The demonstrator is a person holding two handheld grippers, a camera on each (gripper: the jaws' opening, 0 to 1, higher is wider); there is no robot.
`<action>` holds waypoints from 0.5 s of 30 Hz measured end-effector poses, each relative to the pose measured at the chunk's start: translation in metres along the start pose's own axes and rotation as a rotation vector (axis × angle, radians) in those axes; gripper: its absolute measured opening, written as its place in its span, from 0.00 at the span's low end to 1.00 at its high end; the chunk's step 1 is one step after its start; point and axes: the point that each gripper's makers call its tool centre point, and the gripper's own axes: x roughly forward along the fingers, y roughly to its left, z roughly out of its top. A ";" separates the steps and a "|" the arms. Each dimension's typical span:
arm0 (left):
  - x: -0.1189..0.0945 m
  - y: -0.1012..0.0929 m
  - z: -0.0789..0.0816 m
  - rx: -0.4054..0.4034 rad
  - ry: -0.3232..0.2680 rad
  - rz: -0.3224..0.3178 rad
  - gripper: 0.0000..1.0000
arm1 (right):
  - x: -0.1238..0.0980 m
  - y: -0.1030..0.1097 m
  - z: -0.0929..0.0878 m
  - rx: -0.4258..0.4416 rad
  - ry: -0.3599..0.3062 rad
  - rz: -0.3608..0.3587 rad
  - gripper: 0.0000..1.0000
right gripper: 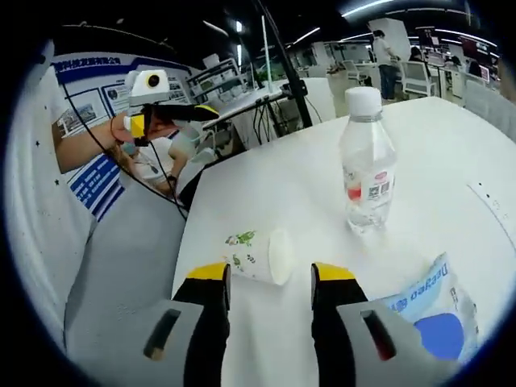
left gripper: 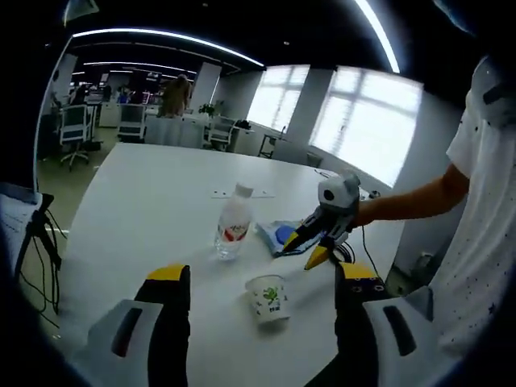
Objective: Arrange the tabletop items into an orderly group along one side of the table until the central work area is clear of visible clutter.
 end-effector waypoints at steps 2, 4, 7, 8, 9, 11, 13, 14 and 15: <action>0.000 0.000 -0.003 -0.006 0.006 0.001 0.74 | 0.005 0.004 -0.001 0.000 0.015 0.043 0.31; 0.000 0.001 -0.005 -0.008 0.011 0.003 0.74 | 0.010 0.002 -0.002 -0.004 0.023 0.053 0.31; 0.001 0.002 -0.009 -0.015 0.020 0.006 0.74 | 0.017 0.000 -0.002 -0.002 0.034 0.074 0.30; 0.001 0.002 -0.010 -0.015 0.022 0.006 0.74 | 0.019 0.001 -0.003 0.002 0.039 0.097 0.29; 0.001 0.002 -0.010 -0.017 0.021 0.007 0.74 | 0.021 0.002 -0.003 0.008 0.042 0.113 0.27; 0.002 0.003 -0.012 -0.023 0.024 0.006 0.74 | 0.025 0.002 -0.004 0.016 0.051 0.139 0.26; 0.003 0.003 -0.014 -0.021 0.029 0.005 0.74 | 0.028 0.003 -0.005 0.031 0.054 0.163 0.25; 0.004 0.002 -0.014 -0.023 0.031 0.003 0.74 | 0.029 0.005 -0.004 0.050 0.054 0.188 0.25; 0.004 0.002 -0.015 -0.025 0.032 0.002 0.74 | 0.030 0.007 -0.004 0.063 0.052 0.206 0.24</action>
